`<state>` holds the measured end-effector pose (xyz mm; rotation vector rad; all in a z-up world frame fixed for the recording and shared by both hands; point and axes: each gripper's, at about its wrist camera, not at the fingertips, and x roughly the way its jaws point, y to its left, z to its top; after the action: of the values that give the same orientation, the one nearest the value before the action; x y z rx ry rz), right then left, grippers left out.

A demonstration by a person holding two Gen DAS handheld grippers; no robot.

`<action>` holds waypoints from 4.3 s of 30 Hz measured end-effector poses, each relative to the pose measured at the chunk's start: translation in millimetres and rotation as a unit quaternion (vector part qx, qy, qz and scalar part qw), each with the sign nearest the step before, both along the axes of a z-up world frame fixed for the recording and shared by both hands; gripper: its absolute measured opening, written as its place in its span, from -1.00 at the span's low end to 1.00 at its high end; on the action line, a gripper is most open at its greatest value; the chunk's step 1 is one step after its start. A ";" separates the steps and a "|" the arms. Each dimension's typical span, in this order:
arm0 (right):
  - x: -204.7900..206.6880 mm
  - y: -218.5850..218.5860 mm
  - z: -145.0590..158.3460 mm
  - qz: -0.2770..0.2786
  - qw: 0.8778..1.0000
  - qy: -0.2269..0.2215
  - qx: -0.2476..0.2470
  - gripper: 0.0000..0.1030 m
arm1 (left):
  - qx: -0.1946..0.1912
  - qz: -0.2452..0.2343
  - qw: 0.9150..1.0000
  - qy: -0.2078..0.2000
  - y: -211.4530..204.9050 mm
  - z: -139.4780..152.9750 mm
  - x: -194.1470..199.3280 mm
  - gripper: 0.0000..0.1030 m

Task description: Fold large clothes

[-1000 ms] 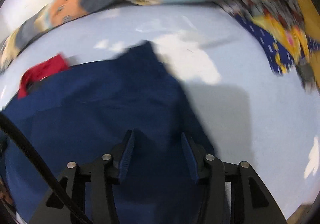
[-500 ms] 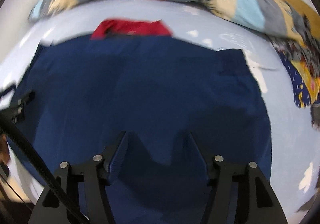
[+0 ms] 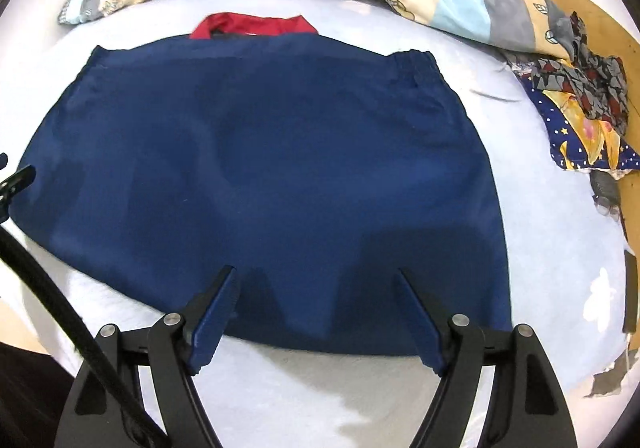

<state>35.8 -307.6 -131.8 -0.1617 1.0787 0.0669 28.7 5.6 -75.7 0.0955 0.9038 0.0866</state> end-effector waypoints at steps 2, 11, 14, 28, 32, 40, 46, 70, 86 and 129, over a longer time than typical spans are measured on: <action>-4.6 6.6 -7.0 0.004 1.000 0.013 -0.001 0.60 | -0.032 0.026 0.999 0.006 -5.3 -7.3 -7.9 0.89; -19.2 22.1 -0.9 0.005 1.000 -0.019 0.002 0.60 | -0.008 0.000 1.000 0.015 -43.9 -35.9 -23.5 0.89; -16.5 27.3 5.8 -0.004 0.999 -0.032 0.023 0.60 | 0.008 -0.011 1.000 -0.001 -49.4 -35.5 -23.2 0.89; -0.7 58.5 -8.1 0.038 0.998 -0.020 0.045 0.62 | 0.024 0.006 1.000 0.005 -56.2 -48.9 -9.1 0.97; -1.4 74.1 -12.5 0.051 0.998 -0.017 0.020 0.78 | 0.041 0.009 0.999 0.003 -60.6 -50.5 -8.5 1.00; 8.7 53.3 -31.2 0.013 0.997 0.016 0.079 0.98 | 0.035 0.011 0.999 0.004 -57.6 -53.0 -9.3 1.00; 8.8 50.2 -35.3 0.001 0.995 0.022 0.094 0.99 | 0.042 0.011 0.999 0.003 -58.3 -53.2 -10.0 1.00; 12.0 40.7 -41.2 0.015 0.991 0.031 0.128 1.00 | 0.035 0.018 0.999 0.008 -57.1 -53.1 -7.8 1.00; 35.1 -113.5 -33.8 -0.152 0.947 0.043 0.280 0.96 | 0.012 0.033 0.999 0.023 -54.6 -53.8 -5.0 1.00; 73.7 -171.4 -73.2 -0.165 0.848 -0.039 0.502 -0.53 | -0.036 0.009 0.999 0.009 -65.1 -25.5 19.4 1.00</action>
<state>109.5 -479.1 -205.0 0.9626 0.8585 0.3033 48.0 -59.6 -101.2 0.0218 0.9253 0.0710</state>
